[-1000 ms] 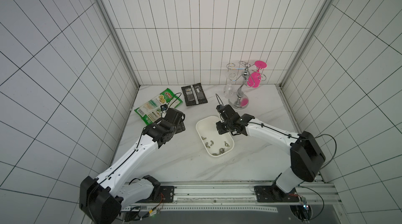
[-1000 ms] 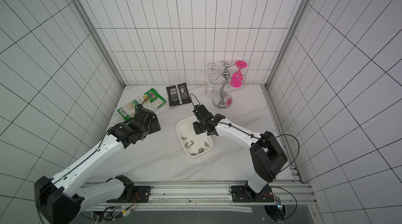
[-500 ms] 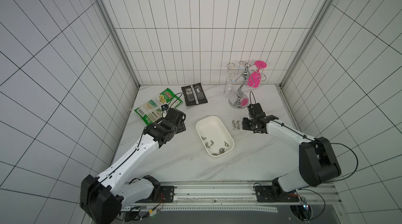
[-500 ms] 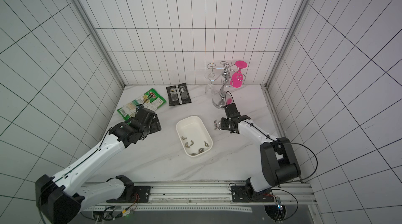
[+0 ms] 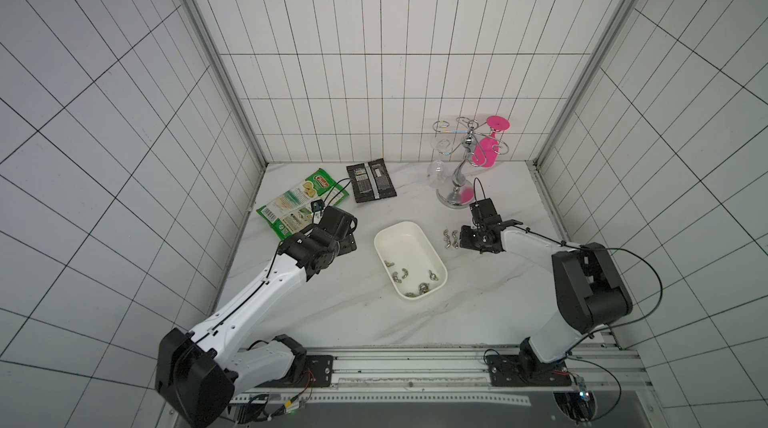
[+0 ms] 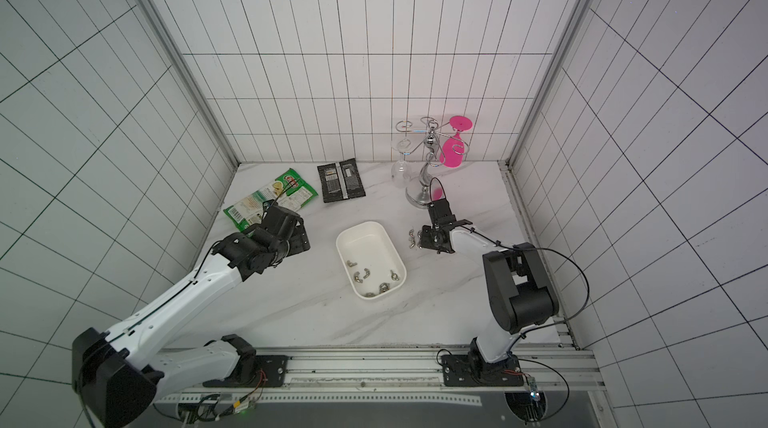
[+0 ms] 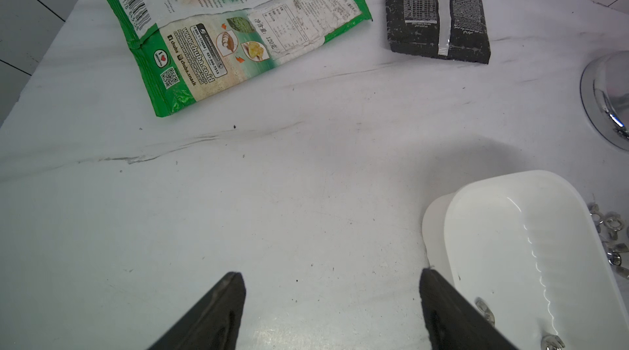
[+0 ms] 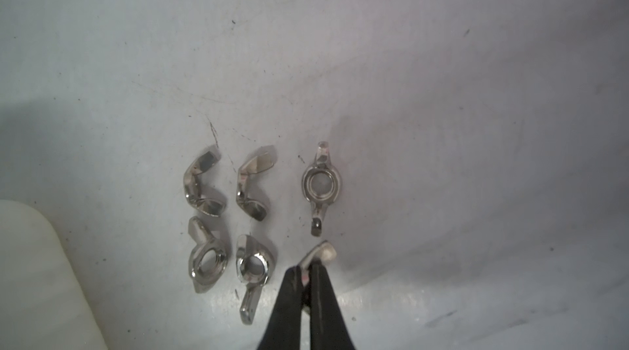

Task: Take out the wing nut from the storage box
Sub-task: Place the wing nut at the center of the board, then pick up the wing nut from the storage box.

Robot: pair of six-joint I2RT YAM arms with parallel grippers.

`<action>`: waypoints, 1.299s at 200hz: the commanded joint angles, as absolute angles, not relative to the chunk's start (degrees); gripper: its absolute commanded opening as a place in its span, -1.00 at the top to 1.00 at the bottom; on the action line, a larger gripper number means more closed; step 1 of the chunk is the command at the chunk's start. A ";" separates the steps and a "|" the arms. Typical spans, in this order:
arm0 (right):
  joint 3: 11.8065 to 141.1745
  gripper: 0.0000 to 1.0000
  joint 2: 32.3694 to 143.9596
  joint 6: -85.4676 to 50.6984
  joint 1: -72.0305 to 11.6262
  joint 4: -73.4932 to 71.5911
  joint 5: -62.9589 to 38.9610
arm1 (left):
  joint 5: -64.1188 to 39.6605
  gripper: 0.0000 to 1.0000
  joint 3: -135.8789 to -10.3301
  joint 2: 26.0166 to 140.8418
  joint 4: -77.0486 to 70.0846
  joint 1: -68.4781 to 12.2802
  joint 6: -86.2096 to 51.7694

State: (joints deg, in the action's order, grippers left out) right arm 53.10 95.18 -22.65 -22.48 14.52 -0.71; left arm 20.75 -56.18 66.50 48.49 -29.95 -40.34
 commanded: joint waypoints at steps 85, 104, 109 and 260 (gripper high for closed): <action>53.79 0.63 98.44 -23.73 -22.02 12.65 -1.24 | 21.71 -0.68 -56.56 64.12 48.08 -30.15 -40.94; 53.79 0.59 97.74 -23.60 -22.06 12.97 -1.40 | 21.62 -0.68 -56.69 64.14 48.09 -30.15 -40.89; 53.79 0.59 97.30 -23.64 -22.06 13.11 -1.34 | 21.54 -0.68 -56.76 64.13 48.14 -30.15 -40.94; 59.98 0.45 83.88 -19.21 -47.89 25.45 -5.39 | 21.62 -0.68 -57.70 64.96 47.15 -30.15 -41.27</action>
State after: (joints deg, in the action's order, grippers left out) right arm 59.09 82.54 -20.10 -43.70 22.79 -1.74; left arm 20.97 -56.18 65.08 48.23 -29.95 -41.01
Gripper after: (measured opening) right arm 0.274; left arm 0.841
